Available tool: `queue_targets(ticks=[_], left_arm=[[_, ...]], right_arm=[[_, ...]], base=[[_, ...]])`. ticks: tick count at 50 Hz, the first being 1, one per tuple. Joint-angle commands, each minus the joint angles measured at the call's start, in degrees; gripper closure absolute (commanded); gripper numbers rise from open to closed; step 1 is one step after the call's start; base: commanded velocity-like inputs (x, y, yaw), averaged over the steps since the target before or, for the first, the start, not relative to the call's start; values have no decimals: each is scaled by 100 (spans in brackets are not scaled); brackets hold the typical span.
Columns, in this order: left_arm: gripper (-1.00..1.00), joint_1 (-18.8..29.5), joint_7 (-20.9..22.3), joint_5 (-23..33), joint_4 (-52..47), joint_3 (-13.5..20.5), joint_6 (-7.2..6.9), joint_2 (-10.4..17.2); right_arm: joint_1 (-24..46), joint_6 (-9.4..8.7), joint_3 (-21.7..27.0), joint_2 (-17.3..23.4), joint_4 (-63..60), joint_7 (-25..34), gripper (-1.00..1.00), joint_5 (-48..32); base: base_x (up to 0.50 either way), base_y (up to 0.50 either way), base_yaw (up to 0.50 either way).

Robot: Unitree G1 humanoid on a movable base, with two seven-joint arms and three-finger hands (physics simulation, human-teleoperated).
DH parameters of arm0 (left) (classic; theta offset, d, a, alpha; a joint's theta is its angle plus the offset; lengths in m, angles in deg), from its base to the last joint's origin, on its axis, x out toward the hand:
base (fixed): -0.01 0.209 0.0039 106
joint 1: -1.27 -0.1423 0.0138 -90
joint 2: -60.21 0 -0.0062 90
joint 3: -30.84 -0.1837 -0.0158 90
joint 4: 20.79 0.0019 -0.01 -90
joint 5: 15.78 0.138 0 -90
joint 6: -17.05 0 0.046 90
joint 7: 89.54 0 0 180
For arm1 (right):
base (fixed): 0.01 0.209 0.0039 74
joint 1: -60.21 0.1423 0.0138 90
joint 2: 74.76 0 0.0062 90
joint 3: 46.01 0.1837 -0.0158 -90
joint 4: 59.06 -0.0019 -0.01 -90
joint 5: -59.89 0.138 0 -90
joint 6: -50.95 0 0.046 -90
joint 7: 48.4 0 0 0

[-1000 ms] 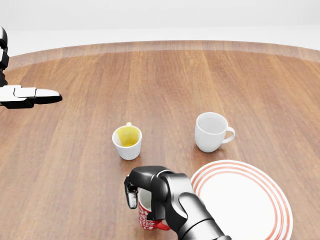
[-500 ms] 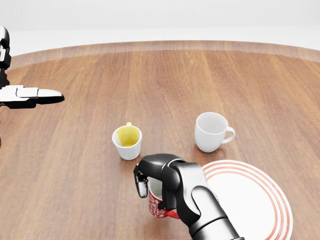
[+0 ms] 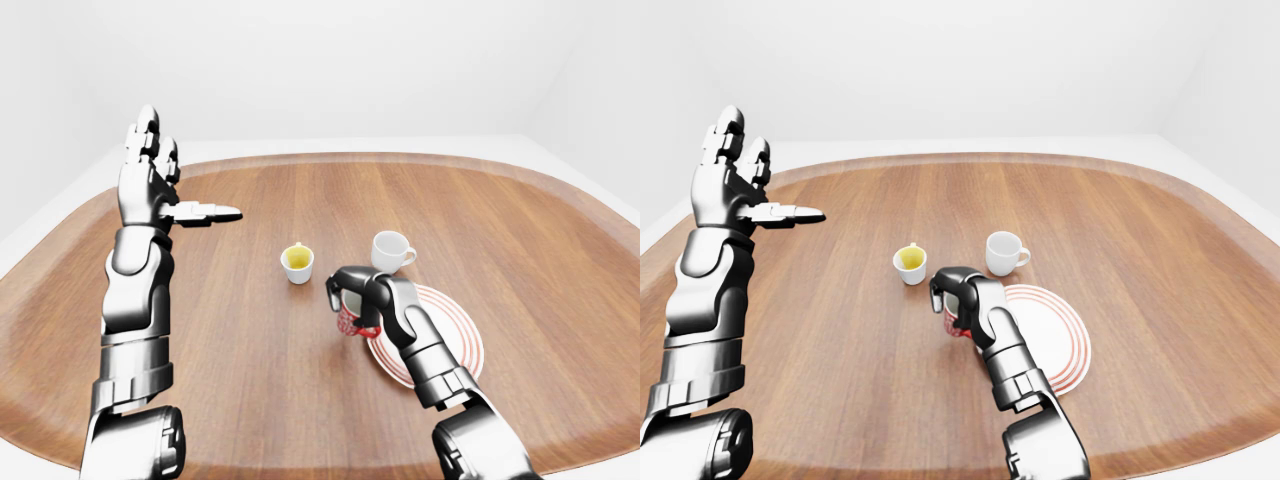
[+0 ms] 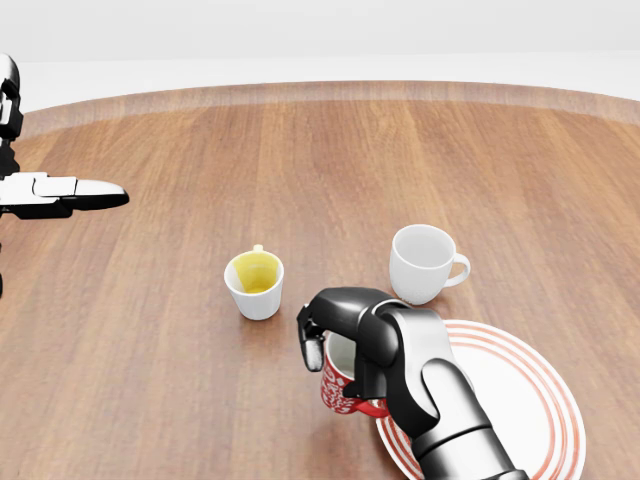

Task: Pick up the red mug and put it on the plate

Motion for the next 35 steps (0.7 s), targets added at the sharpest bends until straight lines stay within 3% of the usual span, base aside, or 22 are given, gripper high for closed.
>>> queue_targets(ticks=[1,35], left_arm=[[-100,4,1,-3,4,1,0,0],[-100,23,2,38,-12,-31,0,-32]], right_arm=[[-28,1,199,224,-218,0,100,-22],[131,1,605,858,-147,0,100,469]], base=[[0,0,0],[0,0,0]])
